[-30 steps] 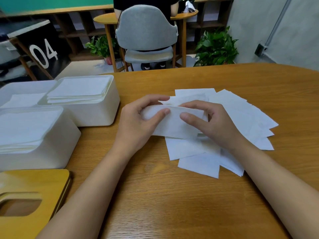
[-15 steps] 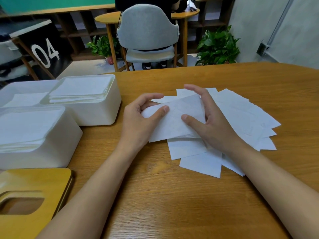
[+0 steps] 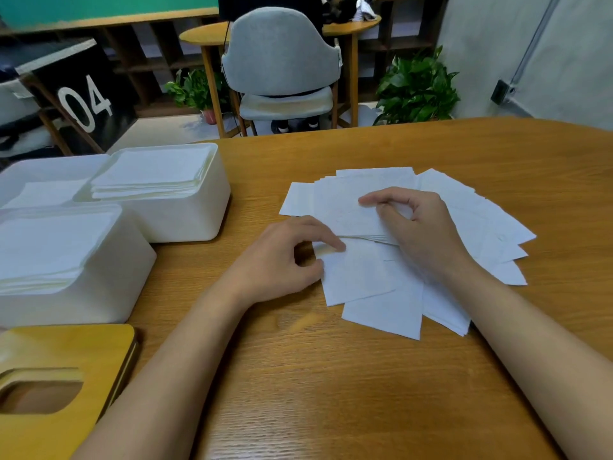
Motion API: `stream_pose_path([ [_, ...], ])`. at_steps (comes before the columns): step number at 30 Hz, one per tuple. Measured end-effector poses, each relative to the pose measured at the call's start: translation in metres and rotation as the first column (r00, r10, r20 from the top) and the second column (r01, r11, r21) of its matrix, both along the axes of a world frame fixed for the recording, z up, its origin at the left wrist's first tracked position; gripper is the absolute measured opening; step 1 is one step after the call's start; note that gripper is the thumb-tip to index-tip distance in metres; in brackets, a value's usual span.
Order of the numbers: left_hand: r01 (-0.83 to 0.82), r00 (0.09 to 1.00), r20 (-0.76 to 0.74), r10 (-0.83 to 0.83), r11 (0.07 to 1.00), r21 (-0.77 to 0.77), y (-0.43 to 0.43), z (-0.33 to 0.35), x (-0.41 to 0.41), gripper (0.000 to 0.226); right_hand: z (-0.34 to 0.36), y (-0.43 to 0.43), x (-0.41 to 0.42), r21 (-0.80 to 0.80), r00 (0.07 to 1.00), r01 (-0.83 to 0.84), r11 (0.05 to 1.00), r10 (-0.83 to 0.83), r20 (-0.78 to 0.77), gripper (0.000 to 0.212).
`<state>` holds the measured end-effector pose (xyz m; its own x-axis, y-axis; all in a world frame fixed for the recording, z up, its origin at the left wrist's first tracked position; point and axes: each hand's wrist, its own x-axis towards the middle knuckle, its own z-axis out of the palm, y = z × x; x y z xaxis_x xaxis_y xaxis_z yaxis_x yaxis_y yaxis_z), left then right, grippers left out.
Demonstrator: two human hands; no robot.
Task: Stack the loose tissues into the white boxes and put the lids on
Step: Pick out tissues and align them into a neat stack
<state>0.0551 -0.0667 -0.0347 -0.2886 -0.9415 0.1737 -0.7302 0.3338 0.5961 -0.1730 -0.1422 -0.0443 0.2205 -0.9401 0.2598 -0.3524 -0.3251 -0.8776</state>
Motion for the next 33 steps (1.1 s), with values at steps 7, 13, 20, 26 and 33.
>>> stream_pose_path([
  [7, -0.034, 0.998, -0.053, 0.034, 0.999, 0.002, -0.002, -0.003, -0.001, 0.011, 0.001, 0.001, 0.001, -0.020, 0.999, 0.003, 1.000, -0.004, -0.041, 0.033],
  [13, -0.029, 1.000, 0.004, 0.030, 0.999, -0.043, -0.004, -0.007, -0.005, 0.006, 0.002, 0.002, 0.002, -0.006, 0.999, 0.002, 1.000, -0.002, -0.040, 0.033],
  [20, -0.089, 0.966, -0.247, 0.080, 0.996, -0.028, -0.002, -0.003, -0.006, 0.011, 0.006, 0.005, 0.002, -0.017, 0.995, -0.093, 0.995, 0.094, 0.025, 0.022],
  [26, -0.182, 0.847, -0.505, 0.167, 0.983, 0.020, -0.006, -0.003, -0.006, 0.010, 0.013, 0.017, 0.000, -0.145, 0.934, -0.358, 0.922, 0.355, -0.048, 0.043],
  [33, -0.153, 0.805, -0.571, 0.160, 0.986, 0.061, -0.001, 0.004, -0.007, 0.014, 0.011, 0.017, 0.005, -0.043, 0.971, -0.226, 0.973, 0.228, 0.066, 0.009],
])
